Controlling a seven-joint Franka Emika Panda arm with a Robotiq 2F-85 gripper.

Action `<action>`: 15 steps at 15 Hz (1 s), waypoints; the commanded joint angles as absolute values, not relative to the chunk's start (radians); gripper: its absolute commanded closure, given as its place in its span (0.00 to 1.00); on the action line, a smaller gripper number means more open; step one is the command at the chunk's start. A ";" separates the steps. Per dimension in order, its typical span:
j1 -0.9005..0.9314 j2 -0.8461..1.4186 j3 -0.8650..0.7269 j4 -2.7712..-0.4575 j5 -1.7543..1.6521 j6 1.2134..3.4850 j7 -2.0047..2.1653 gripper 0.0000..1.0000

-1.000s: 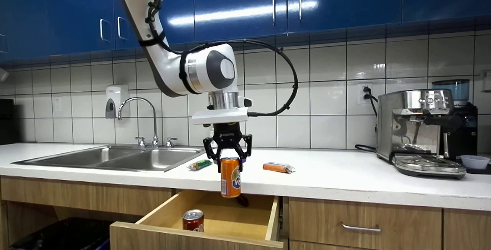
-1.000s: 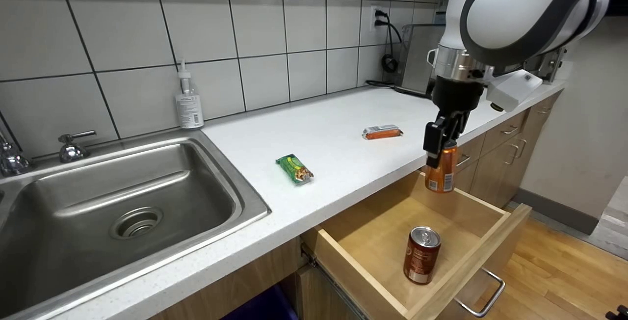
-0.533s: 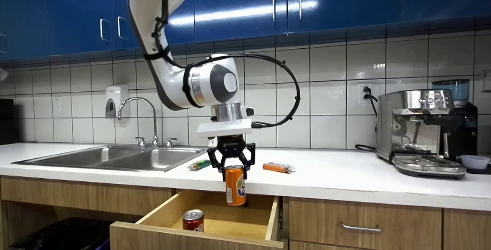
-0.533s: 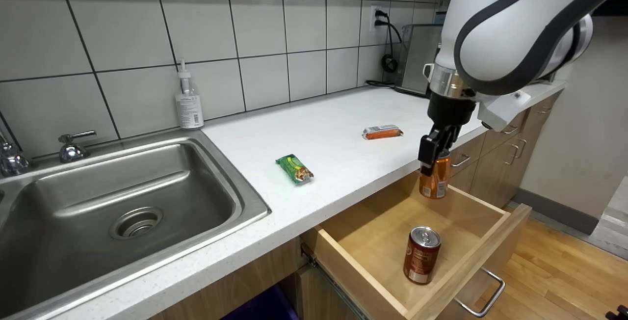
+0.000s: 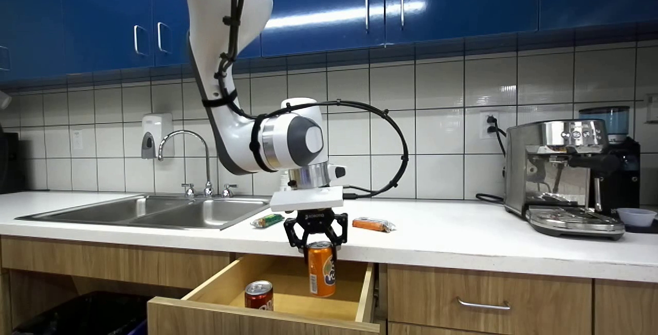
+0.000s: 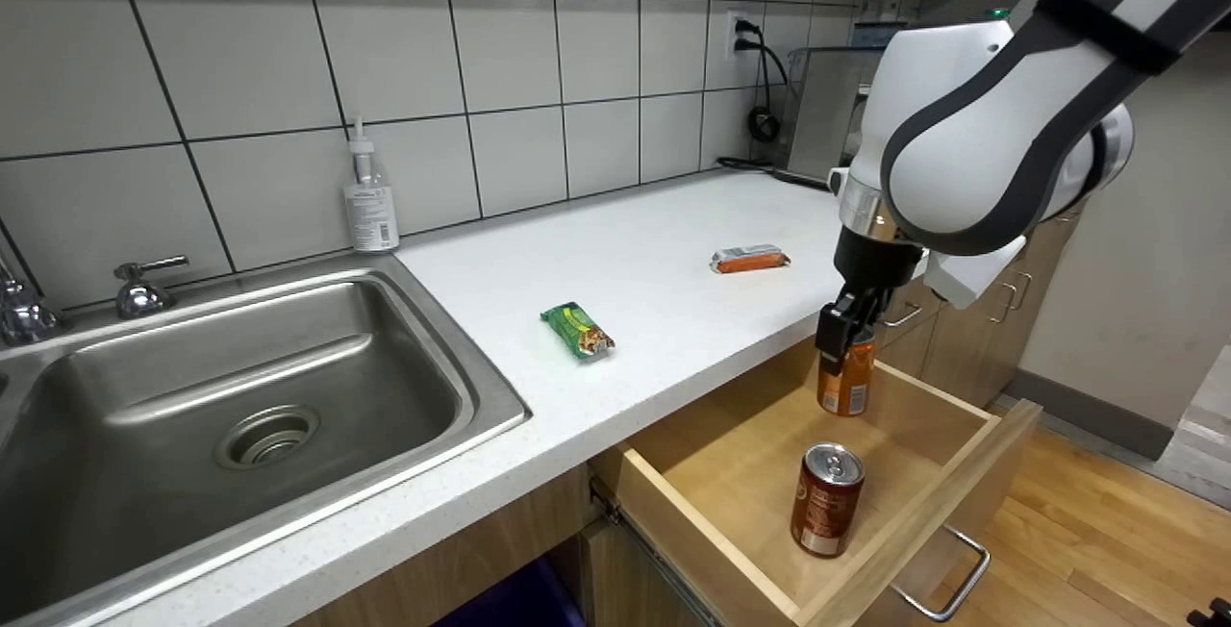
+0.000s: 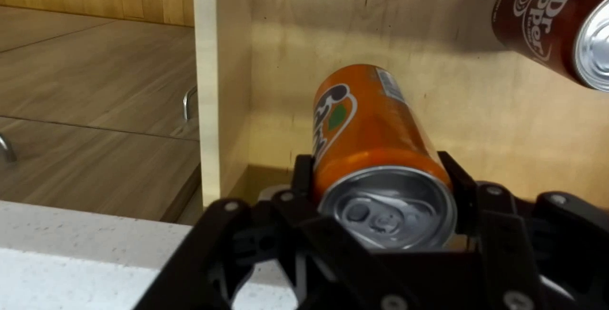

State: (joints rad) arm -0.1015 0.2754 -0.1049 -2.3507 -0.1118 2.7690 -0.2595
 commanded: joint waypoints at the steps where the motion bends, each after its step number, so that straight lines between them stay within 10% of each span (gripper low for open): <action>1: -0.119 0.301 -0.097 -2.355 -0.128 2.821 -0.267 0.62; 15: -0.106 0.391 -0.106 -2.389 -0.155 2.944 -0.251 0.62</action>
State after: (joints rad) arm -0.1029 0.3896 -0.1046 -2.3792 -0.1246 2.9065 -0.2595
